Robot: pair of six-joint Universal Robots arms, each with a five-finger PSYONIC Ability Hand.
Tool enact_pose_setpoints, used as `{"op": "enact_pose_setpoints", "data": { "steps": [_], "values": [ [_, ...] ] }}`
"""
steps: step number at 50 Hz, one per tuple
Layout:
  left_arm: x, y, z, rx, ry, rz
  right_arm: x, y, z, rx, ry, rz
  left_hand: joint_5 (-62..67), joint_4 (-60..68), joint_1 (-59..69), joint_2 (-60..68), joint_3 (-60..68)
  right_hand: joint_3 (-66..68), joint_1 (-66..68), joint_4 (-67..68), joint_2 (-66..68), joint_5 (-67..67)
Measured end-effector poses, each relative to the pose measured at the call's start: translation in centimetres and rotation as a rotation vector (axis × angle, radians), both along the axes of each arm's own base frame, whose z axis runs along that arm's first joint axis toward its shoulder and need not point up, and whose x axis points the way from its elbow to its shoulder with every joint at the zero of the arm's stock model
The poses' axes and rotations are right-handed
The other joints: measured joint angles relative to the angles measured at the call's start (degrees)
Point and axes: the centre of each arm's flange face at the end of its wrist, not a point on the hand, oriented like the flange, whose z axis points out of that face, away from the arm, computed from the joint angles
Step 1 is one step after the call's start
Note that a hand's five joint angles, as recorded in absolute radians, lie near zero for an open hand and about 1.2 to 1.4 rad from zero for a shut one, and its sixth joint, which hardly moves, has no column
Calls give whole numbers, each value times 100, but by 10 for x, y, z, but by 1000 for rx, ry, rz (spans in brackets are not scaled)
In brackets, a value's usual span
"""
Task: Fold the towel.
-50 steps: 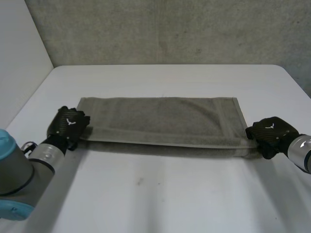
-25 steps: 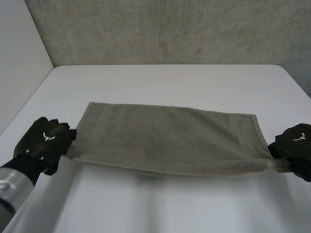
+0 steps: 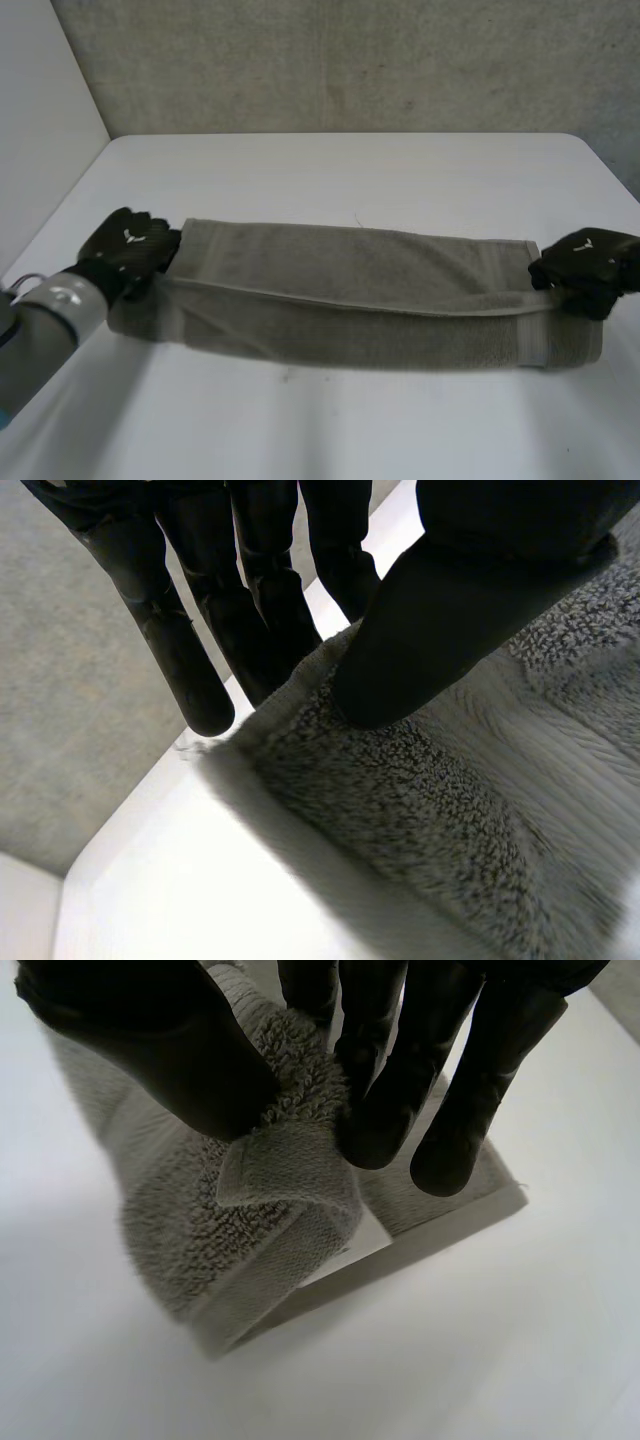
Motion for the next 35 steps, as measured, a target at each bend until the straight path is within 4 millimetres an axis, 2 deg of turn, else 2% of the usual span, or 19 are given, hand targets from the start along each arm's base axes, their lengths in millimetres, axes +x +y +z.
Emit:
{"op": "enact_pose_setpoints", "data": {
  "steps": [2, 14, 21, 27, 29, 31, 32, 33, 34, 35],
  "values": [
    [-6, -9, -4, 4, 4, -11, 3, -7, -3, -13, 0, -9, 0, 0, 0, 0, 0, 0, 0, 0, 0, 0],
    [-34, -96, -27, -36, 55, 39, 32, -66, -39, -134, 39, -89, 0, 0, 0, 0, 0, 0, 0, 0, 0, 0],
    [-47, -125, -38, -79, 64, 36, 41, -89, -56, -164, 54, -133, 0, 0, 0, 0, 0, 0, 0, 0, 0, 0],
    [-52, -142, -42, -112, 68, 40, 45, -104, -59, -198, 40, -160, 0, 1, 0, 0, 0, -65, -27, -34, -29, -68],
    [-53, -146, -44, -120, 69, 45, 47, -109, -59, -216, 32, -169, -96, -179, -151, -253, -252, -548, -338, -479, -376, -618],
    [-54, -150, -47, -124, 68, 51, 48, -114, -59, -240, 22, -184, -1680, -1864, -1771, -2009, -1836, -2608, -2376, -2419, -2499, -2593],
    [-54, -151, -48, -124, 68, 52, 49, -116, -59, -247, 19, -188, -2292, -2459, -2348, -2603, -2423, -3082, -2858, -3001, -2984, -3204],
    [-56, -151, -50, -123, 67, 53, 50, -119, -58, -265, 12, -201, -3665, -3752, -3469, -3761, -3699, -4327, -4216, -4240, -4380, -4530],
    [-56, -151, -50, -123, 67, 53, 50, -120, -57, -274, 9, -206, -4142, -4186, -3898, -4197, -4126, -4877, -4764, -4781, -4938, -5112],
    [-58, -150, -51, -123, 66, 53, 51, -123, -55, -292, 1, -220, -5114, -5294, -5084, -5301, -5266, -5823, -5612, -5719, -5767, -5989]
  ]
}}
